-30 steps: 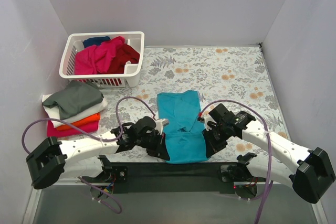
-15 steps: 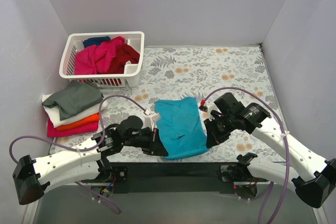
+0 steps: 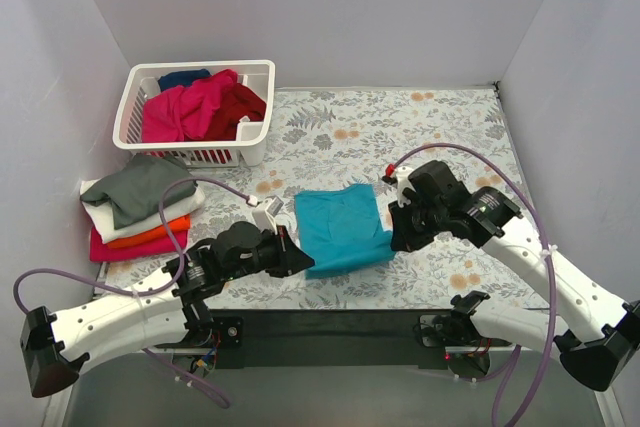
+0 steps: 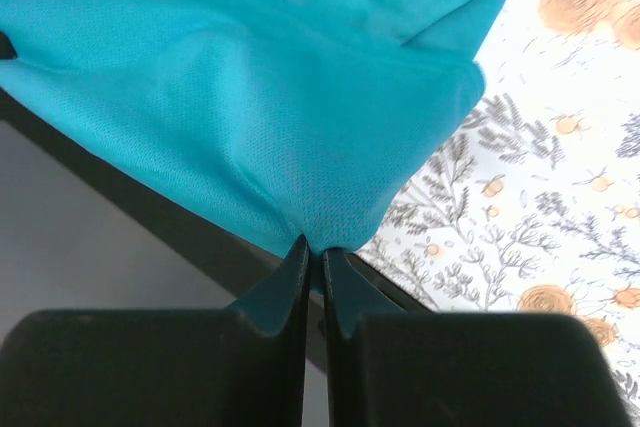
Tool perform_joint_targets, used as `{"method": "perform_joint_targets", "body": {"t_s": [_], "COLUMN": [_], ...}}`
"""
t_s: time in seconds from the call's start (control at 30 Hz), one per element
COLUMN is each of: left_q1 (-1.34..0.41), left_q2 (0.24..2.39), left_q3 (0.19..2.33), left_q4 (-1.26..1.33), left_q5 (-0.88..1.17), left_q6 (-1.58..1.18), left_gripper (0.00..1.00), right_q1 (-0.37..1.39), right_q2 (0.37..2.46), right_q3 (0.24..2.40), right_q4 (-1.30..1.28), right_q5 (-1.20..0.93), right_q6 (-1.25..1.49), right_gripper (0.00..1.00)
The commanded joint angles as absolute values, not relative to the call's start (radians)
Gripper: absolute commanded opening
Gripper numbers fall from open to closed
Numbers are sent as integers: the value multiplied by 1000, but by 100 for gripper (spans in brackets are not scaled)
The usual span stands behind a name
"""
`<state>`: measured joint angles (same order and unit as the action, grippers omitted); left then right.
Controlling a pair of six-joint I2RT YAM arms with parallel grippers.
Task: Fold and stack the t-shirts
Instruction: Fold the tshirt
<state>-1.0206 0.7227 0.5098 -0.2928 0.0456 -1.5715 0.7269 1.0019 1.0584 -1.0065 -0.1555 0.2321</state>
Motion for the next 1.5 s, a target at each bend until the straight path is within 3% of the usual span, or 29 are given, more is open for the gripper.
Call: {"method": "perform_joint_targets", "body": {"t_s": [0.0, 0.57, 0.87, 1.47], "left_q1": [-1025, -976, -805, -640], "left_q2": [721, 819, 928, 1135], "left_q3": [522, 549, 540, 592], "left_q4": [-264, -212, -80, 55], "left_q5": [-115, -278, -72, 40], "left_q6": [-1562, -1485, -1405, -1322], "left_gripper": [0, 0, 0, 0], "right_q1": [730, 718, 673, 585], "right_q2": [1017, 1230, 1301, 1439], "right_q3": [1077, 1126, 1124, 1161], "right_q4": [-893, -732, -687, -598], "right_q5": [-60, 110, 124, 66], "right_q6": [253, 227, 201, 155], "right_gripper": [1, 1, 1, 1]}}
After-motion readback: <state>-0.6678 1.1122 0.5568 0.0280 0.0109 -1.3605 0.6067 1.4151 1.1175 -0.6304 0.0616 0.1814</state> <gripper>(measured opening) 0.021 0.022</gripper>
